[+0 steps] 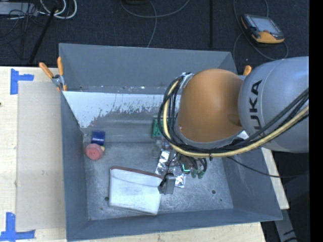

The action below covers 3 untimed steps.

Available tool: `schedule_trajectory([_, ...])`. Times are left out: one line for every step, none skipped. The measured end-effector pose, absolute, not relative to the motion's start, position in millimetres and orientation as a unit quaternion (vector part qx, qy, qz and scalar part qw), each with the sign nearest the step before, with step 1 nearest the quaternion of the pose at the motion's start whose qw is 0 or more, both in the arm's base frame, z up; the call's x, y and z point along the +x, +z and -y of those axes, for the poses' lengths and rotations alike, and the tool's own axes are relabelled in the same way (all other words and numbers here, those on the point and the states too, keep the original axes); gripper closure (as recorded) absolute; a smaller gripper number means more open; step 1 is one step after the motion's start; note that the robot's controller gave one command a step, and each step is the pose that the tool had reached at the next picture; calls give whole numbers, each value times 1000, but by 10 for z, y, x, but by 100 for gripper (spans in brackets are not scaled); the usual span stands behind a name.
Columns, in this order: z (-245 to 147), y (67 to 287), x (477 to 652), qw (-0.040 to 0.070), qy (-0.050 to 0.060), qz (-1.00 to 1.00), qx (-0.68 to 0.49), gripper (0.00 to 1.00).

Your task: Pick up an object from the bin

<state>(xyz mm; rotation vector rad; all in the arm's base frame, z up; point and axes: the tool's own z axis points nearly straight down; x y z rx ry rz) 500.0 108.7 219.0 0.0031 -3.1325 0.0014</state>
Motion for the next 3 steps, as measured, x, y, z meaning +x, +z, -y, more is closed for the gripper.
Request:
schedule_trajectory([-527,666,5547,5,1,996,89,0])
schedule_trajectory([-540,698,5562,0,0,996,87,100])
schedule_trajectory([-517,1623,5557,-4,0,995,96,100])
